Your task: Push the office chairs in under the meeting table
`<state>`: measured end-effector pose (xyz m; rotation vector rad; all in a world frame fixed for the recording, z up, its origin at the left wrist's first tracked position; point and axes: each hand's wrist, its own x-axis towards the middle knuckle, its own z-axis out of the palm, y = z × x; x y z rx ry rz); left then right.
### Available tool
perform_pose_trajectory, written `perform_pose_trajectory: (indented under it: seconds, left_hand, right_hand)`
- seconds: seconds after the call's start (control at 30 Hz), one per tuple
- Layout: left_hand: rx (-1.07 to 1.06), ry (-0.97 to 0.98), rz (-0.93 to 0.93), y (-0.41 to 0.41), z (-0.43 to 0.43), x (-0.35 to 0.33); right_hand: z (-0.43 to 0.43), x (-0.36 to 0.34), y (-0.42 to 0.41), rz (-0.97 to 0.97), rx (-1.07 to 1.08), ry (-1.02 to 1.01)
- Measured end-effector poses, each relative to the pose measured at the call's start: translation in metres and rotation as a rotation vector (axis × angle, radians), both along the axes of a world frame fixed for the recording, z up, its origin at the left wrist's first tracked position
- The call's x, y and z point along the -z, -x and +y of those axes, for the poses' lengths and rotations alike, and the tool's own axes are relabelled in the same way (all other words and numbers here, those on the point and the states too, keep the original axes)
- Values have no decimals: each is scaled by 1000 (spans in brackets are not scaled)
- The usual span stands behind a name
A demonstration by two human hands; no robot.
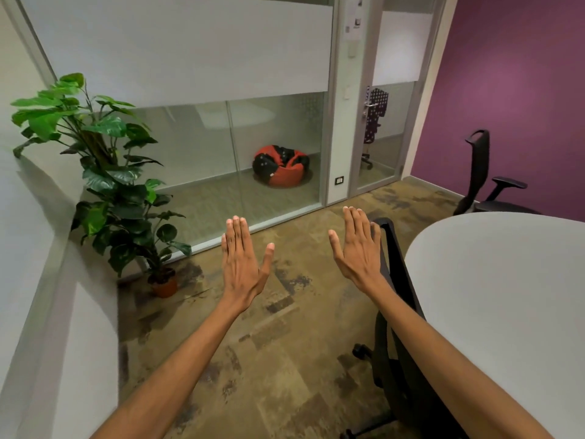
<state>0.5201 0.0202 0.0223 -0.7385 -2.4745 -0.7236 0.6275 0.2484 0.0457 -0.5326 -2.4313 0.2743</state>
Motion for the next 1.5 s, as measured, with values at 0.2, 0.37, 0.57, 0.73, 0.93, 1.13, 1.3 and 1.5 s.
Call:
perform_pose_trajectory:
  seconds: [0.2, 0.37, 0.57, 0.73, 0.93, 1.13, 1.3, 1.5]
  left_hand:
    - [-38, -9, 20, 96, 53, -12]
    - [-72, -6, 10, 175, 84, -10]
    - [-47, -13, 16, 291, 129, -2]
    - [7, -22, 8, 407, 173, -3]
    - [92, 9, 5, 532, 232, -11]
    - [187, 30, -13, 619, 318, 2]
    - [267, 38, -13, 680, 407, 17]
    - [338, 26, -12, 767, 542, 23]
  right_hand:
    - [58, -13, 101, 10, -18, -12]
    - [94, -13, 182, 8, -29, -13]
    - [138, 5, 290, -15, -15, -14]
    - [182, 11, 393, -19, 32, -15]
    - [235, 6, 501, -18, 118, -14]
    - [306, 14, 577, -34, 214, 16]
    - [382, 34, 631, -37, 253, 17]
    - [508, 32, 708, -44, 324, 17]
